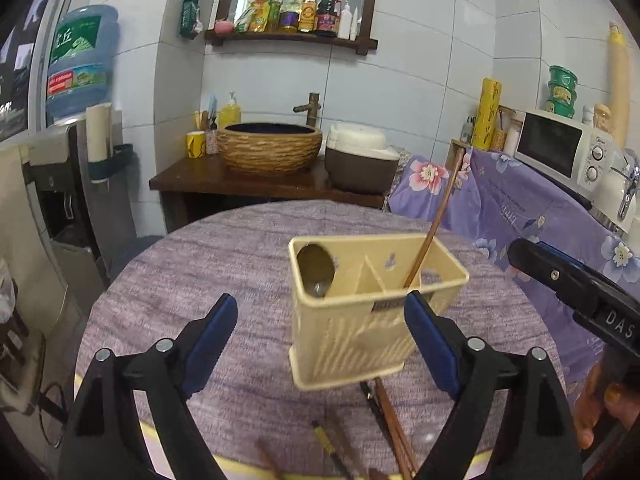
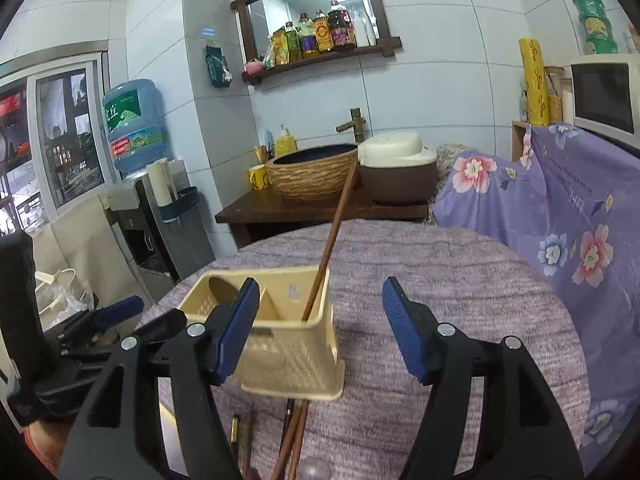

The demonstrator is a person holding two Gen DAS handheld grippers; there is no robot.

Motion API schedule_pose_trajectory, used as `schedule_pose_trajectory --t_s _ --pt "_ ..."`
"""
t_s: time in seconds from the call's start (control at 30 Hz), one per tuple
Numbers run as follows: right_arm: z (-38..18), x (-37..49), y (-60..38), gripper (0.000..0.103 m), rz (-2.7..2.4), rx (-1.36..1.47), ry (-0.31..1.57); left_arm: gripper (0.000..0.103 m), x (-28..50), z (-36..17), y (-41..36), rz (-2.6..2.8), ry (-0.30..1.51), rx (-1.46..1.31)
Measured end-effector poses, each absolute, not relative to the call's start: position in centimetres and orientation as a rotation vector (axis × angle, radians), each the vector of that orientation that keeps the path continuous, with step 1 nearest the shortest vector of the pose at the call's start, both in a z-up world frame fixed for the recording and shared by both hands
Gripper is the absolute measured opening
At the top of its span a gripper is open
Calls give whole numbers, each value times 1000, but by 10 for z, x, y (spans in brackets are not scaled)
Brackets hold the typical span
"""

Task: Organize utensils
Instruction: 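Return both grippers to the pile and close the right gripper on the clear plastic spoon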

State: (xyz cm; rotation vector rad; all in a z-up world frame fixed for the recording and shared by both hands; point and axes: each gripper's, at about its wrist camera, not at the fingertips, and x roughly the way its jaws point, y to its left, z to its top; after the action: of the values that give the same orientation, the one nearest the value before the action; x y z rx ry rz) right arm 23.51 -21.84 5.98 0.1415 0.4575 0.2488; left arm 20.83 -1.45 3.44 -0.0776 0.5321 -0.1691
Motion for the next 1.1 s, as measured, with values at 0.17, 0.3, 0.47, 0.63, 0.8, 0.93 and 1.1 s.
schedule_pose_trajectory --t_s 0.17,0.3,0.47,0.63,0.8,0.93,1.1 --pt "29 214 -211 71 242 94 531 87 193 8 -5 -114 624 -46" --pt "3 200 -207 71 236 61 583 86 186 -16 6 -109 701 -78" --pt "-25 192 -208 71 220 51 647 81 176 -41 7 -113 764 -72" --pt "-49 189 -208 71 204 48 719 67 170 -59 13 -102 816 -101" --pt "-75 187 -204 69 194 33 805 54 167 -79 15 -94 880 -111" --pt "-86 185 -200 68 186 8 848 51 164 -89 12 -96 910 -110" --pt "-96 185 -189 63 193 -30 889 50 161 -91 9 -97 916 -111"
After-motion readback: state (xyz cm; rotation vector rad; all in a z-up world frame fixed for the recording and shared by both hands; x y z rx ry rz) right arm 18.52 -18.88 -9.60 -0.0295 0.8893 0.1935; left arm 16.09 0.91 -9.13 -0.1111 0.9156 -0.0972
